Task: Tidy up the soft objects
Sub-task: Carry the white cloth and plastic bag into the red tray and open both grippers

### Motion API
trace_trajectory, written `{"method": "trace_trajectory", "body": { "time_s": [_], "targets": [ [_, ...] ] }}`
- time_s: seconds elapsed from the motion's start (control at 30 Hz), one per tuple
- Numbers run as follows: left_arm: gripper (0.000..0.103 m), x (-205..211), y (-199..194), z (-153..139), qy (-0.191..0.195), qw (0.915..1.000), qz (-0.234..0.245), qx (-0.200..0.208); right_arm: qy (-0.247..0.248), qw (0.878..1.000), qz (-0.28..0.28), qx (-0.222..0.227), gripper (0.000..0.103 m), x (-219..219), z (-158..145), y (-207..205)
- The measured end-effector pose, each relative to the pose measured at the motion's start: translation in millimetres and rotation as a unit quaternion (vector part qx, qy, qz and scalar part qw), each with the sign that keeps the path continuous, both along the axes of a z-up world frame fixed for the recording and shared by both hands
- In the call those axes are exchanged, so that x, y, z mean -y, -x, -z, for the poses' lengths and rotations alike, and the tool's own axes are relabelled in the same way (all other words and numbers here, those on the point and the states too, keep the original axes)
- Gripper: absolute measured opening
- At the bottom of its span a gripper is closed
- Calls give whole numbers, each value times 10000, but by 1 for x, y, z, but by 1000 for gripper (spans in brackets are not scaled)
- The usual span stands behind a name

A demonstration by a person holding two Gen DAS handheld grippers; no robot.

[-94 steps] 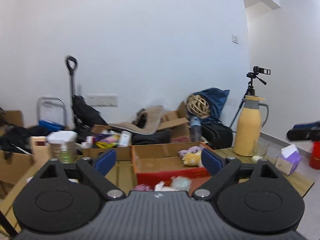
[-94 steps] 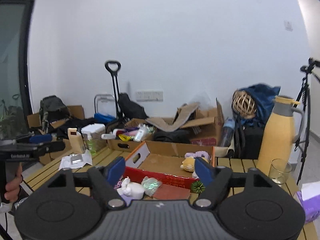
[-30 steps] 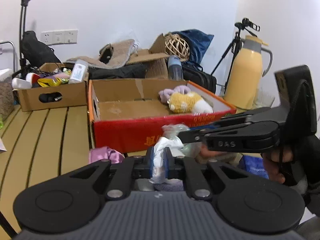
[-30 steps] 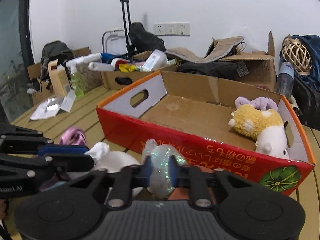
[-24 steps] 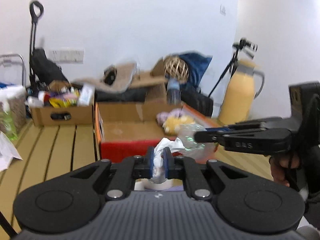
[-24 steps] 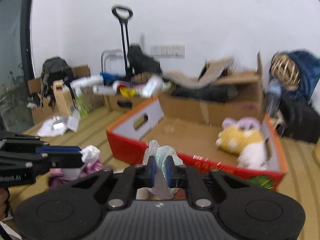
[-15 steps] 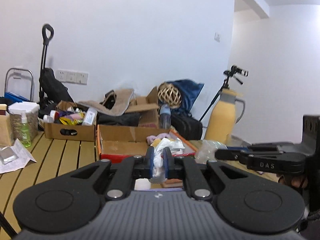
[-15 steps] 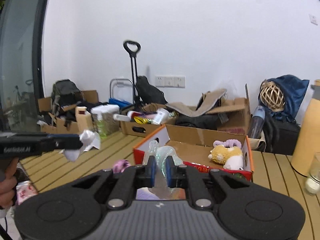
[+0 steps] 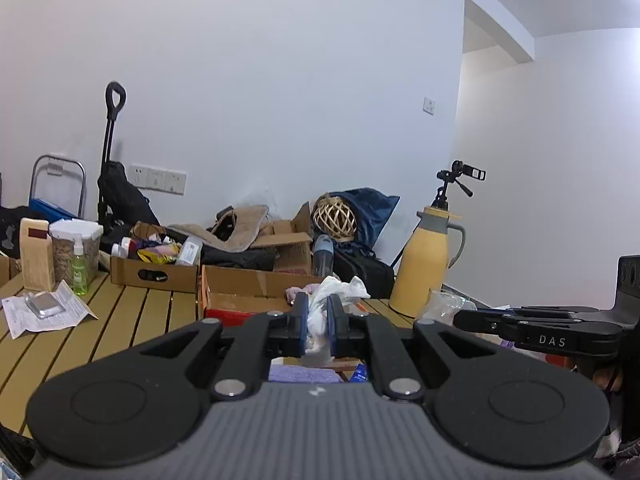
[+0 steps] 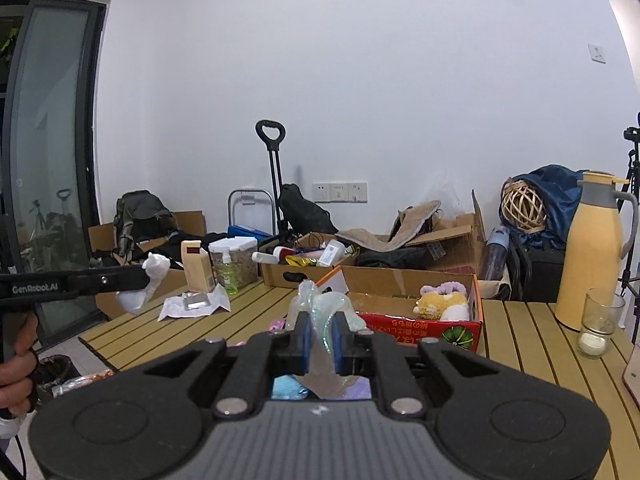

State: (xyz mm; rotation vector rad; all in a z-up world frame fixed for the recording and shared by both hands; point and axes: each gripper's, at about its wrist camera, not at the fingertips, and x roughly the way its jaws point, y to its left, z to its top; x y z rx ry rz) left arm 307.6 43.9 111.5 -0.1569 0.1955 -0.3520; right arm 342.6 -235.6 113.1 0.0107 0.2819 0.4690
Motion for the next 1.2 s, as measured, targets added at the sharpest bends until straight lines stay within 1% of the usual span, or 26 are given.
{"method": "trace_trajectory", "body": {
  "time_s": [0.2, 0.33, 0.43, 0.53, 0.63, 0.7, 0.8, 0.93, 1.03, 1.07, 1.13, 1.2],
  "targets": [
    [10, -6, 22, 2, 65, 9999, -88, -30, -127, 9999, 16, 87, 10, 1, -5, 27],
    [10, -6, 21, -1, 16, 9999, -160, -22, -122, 9998, -27, 160, 10, -2, -9, 33],
    [10, -5, 3, -1, -23, 9995, -282, -116, -127, 9998, -36, 172, 10, -5, -11, 26],
    [10, -3, -30, -3, -107, 9990, -361, -221, -160, 9998, -33, 74, 10, -6, -11, 3],
    [10, 1, -79, -8, -268, 9983, -394, -328, -179, 9998, -57, -42, 10, -8, -14, -35],
    [10, 3, -115, -11, -326, 9976, -424, -441, -200, 9997, -79, -121, 10, -9, -19, -68],
    [10, 7, -175, -11, -367, 9964, -400, -646, -231, 9993, -79, -294, 10, -11, -26, -126],
    [10, 12, -268, -8, -473, 9930, -414, -1003, -220, 9979, -74, -600, 11, -16, -29, -209],
    [11, 18, -343, 0, -547, 9881, -442, -1365, -187, 9955, -29, -929, 11, -21, -24, -281],
    [11, 19, -366, 4, -589, 9860, -521, -1469, -180, 9941, 20, -1067, 11, -23, -20, -310],
    [11, 21, -415, 20, -609, 9797, -607, -1811, -153, 9910, 61, -1329, 11, -27, -9, -357],
    [11, 24, -457, 37, -740, 9726, -671, -2099, -41, 9870, 133, -1603, 11, -34, 10, -406]
  ]
}}
